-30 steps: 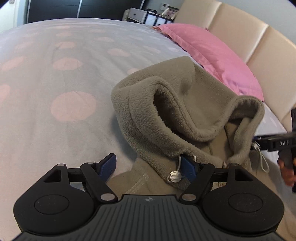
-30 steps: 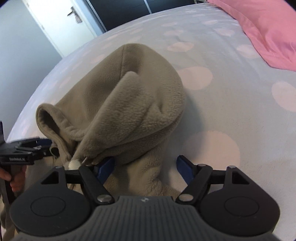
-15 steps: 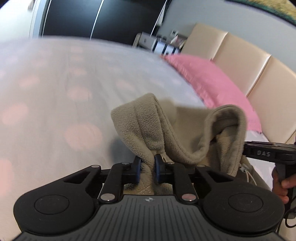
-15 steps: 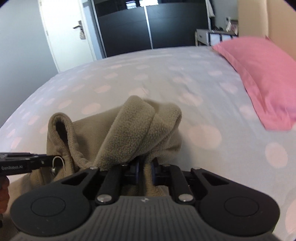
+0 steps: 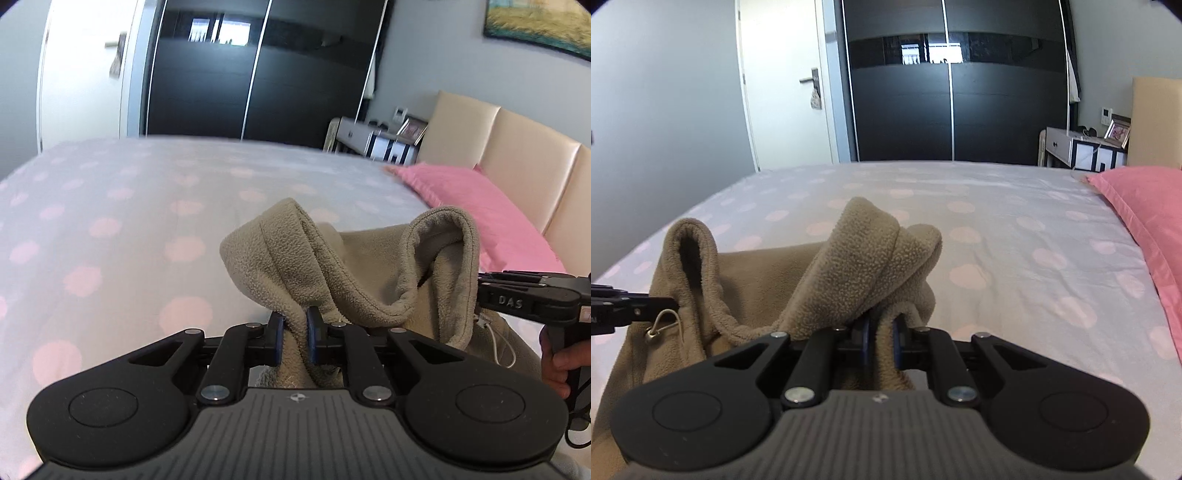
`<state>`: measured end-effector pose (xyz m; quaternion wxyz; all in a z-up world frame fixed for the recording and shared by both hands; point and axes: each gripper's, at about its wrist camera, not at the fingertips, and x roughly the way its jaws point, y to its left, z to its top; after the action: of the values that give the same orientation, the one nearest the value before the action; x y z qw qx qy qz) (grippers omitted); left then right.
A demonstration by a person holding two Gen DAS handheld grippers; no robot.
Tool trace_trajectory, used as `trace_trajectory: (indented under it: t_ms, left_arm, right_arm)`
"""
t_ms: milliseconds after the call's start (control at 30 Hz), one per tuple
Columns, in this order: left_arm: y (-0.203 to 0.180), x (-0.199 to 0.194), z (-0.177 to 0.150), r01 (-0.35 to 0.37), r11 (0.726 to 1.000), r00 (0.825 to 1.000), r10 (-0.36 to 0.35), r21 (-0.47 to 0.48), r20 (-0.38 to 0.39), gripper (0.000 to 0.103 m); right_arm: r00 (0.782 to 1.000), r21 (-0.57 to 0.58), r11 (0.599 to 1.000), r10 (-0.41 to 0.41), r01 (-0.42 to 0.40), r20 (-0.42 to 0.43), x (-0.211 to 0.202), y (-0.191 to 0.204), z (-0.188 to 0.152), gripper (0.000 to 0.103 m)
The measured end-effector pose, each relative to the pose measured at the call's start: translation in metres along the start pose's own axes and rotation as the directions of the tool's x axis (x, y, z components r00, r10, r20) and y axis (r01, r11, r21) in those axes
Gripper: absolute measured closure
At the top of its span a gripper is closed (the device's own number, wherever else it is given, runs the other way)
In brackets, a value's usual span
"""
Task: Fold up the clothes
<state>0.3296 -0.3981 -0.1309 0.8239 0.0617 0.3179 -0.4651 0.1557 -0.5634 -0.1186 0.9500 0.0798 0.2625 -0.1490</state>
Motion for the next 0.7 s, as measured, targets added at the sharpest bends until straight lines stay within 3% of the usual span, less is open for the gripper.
trace_trajectory:
  t_ms: [133,200,233,300,333,367,500,700]
  left_arm:
    - [0.003,0.032,-0.017,-0.024,1.000,0.996,0.023,-0.017,-0.083,0.089]
    - [0.007,0.041,-0.025,-0.040,0.998,0.993,0.036,-0.037,-0.112,0.088]
    - [0.009,0.040,-0.029,-0.032,0.999,0.992,0.028,-0.027,-0.121,0.083]
    - [0.013,0.036,-0.033,-0.015,1.000,0.992,0.015,-0.004,-0.129,0.065]
    - [0.015,0.032,-0.033,-0.008,1.000,0.992,0.009,0.008,-0.127,0.051]
    - [0.018,0.024,-0.034,0.002,1.000,0.993,0.000,0.013,-0.119,0.044]
    - [0.033,-0.008,-0.039,0.011,0.999,0.991,-0.007,0.034,-0.132,0.041]
    - [0.063,-0.067,-0.070,-0.073,0.990,0.972,0.098,0.122,-0.214,0.041]
  right_arm:
    - [0.996,-0.013,0.999,-0.040,0.039,-0.077,0.026,0.000,-0.020,0.089]
    - [0.992,-0.015,0.998,-0.054,0.053,-0.112,0.034,-0.003,-0.030,0.083]
    - [0.991,-0.026,0.998,-0.061,0.058,-0.123,0.035,-0.004,-0.034,0.080]
    - [0.988,-0.056,0.995,-0.083,0.077,-0.128,0.034,-0.005,-0.038,0.055]
    - [0.988,-0.069,0.994,-0.093,0.085,-0.126,0.031,-0.006,-0.039,0.052]
    - [0.988,-0.069,0.994,-0.091,0.083,-0.124,0.026,-0.009,-0.040,0.050]
    - [0.990,-0.054,0.995,-0.088,0.082,-0.114,-0.001,-0.027,-0.044,0.039]
    - [0.981,-0.042,0.993,-0.111,0.106,-0.156,-0.069,-0.068,-0.065,0.032]
